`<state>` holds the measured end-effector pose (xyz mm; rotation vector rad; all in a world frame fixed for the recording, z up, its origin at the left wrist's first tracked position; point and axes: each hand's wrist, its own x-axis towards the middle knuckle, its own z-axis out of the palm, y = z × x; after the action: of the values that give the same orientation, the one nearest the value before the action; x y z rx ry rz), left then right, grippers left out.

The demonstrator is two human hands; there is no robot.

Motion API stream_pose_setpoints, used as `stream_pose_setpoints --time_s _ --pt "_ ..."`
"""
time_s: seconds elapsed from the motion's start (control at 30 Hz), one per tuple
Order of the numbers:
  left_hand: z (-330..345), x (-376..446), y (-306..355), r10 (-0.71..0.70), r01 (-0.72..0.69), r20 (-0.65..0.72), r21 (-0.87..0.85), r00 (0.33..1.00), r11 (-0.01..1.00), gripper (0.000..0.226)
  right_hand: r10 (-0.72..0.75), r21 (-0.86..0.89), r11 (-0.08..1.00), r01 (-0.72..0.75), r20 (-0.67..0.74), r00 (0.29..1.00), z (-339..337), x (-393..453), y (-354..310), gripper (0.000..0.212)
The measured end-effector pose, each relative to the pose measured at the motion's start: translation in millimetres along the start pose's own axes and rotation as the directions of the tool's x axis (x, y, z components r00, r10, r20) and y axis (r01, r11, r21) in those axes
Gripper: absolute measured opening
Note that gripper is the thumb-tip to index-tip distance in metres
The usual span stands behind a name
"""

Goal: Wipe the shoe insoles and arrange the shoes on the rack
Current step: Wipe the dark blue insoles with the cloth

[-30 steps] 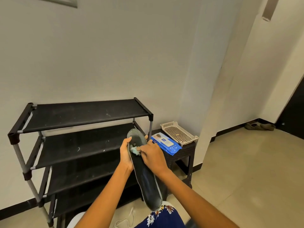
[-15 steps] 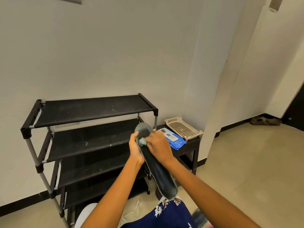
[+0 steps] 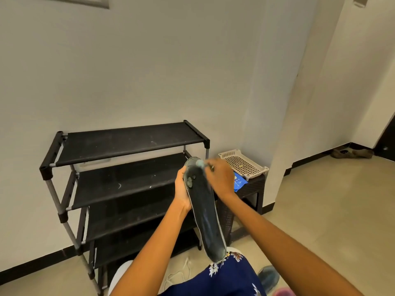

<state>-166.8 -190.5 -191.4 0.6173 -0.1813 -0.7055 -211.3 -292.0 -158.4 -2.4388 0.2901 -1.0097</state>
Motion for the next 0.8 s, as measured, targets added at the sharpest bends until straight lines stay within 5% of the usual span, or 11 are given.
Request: stream_pose_setpoints --time_s 0.1,0.23,0.4,0.53,0.7,0.8 --pt "8 -5 3 0.005 -0.005 -0.007 -0.003 1.000 1.000 0.053 0.055 -0.122 0.991 -0.059 -0.035 0.998 -2 32 0 0.024" --pt "10 -6 9 -0.016 0.017 -0.029 0.017 0.999 1.000 0.061 -0.204 -0.219 0.951 0.219 0.086 0.975 11 19 -11 0.022" --pt "-3 -10 11 -0.020 0.019 -0.054 -0.034 0.998 0.999 0.063 -0.501 -0.283 0.796 0.535 0.187 0.845 16 -3 -9 0.018" --pt "8 -17 9 -0.017 0.017 -0.010 0.024 1.000 1.000 0.055 -0.374 -0.314 0.874 0.370 0.051 0.926 10 15 -10 0.020" --pt "-1 -16 10 -0.018 0.019 0.004 -0.055 1.000 0.998 0.063 -0.592 -0.321 0.701 0.637 0.235 0.771 12 -1 -4 0.029" --pt "0 -15 7 -0.009 0.009 0.022 -0.006 1.000 1.000 0.056 -0.467 -0.387 0.783 0.486 0.150 0.871 7 8 -7 0.030"
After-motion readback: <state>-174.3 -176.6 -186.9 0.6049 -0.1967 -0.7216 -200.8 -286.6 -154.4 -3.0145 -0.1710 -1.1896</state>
